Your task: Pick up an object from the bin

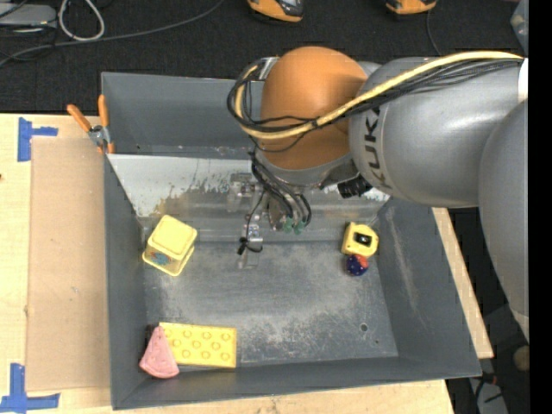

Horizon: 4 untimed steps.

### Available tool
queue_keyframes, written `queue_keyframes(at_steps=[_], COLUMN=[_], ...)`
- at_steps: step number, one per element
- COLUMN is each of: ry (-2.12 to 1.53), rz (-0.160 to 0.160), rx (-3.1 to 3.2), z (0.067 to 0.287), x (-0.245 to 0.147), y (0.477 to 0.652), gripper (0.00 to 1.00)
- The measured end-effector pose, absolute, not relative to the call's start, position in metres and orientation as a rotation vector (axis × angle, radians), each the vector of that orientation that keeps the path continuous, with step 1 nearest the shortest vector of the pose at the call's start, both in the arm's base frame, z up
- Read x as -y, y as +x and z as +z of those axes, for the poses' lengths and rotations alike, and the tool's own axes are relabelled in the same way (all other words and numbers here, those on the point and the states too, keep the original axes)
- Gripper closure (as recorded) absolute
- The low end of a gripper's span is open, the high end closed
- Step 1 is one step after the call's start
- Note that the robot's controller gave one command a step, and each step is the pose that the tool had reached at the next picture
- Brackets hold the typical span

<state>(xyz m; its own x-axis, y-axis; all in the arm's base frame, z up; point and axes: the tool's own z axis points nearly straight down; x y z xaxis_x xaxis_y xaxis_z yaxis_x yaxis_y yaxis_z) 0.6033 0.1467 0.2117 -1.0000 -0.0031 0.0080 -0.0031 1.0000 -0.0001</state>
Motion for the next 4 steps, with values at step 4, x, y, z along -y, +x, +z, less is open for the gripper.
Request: queue_keyframes(at_steps=[4], ry=[0.335], rz=[-0.007], rx=[3.125], z=[0.1], x=[-0.249], y=[0.618], gripper=[0.0])
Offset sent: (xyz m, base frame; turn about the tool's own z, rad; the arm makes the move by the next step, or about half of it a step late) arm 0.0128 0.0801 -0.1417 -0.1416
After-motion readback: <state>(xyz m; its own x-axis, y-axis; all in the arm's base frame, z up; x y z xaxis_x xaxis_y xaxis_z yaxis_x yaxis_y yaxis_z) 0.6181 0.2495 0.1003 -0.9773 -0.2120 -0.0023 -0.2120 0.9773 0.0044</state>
